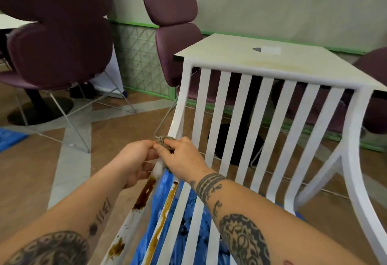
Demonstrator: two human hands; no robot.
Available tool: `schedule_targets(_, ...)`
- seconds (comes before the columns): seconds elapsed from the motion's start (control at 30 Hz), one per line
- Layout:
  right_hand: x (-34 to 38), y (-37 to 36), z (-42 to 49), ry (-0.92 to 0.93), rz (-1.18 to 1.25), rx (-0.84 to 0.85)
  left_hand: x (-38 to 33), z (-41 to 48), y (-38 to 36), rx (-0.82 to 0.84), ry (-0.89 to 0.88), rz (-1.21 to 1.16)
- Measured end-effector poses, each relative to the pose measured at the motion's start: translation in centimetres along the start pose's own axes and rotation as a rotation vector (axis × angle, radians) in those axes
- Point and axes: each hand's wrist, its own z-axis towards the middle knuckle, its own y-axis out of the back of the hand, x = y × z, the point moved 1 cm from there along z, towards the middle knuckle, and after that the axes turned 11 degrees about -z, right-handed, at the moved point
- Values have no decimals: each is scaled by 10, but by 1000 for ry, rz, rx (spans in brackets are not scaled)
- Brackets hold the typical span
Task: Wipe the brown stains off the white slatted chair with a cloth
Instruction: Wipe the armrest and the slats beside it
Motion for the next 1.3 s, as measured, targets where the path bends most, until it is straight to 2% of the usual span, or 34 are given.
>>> schedule_targets(0.2,-7,-20,-14,-26,96,-52,0,-3,4,96,75,-47)
schedule_targets(0.37,-12,5,-18,-1,115,116,1,-9,3,76,-18,185)
schedule_targets(0.5,-16,10,2,-137,257,-134,7,-11,5,73,-115,422)
schedule_targets(0.6,-13,-15,-5,-176,350,-165,9,-8,8,73,-144,418)
schedule_targets(0.83,-10,-53,-45,-223,541,-172,15,-4,12,86,-88,322)
schedule_targets(0.93,-3,-58,-62,-239,576,-127,16,-10,8,50,-84,315)
schedule_targets(1.0,0,-57,-75,-204,540,-32,17,-12,6,40,-68,256)
schedule_targets(1.1,0,-31,-79,-76,368,170,15,-19,4,32,-65,266)
schedule_targets(1.13,0,-19,-76,-46,297,191,12,-22,2,30,-73,272)
schedule_targets(1.2,1,4,-69,-68,321,89,2,-34,0,0,-133,251)
schedule_targets(1.3,13,18,-64,-182,617,-99,-9,-50,3,-127,-316,157)
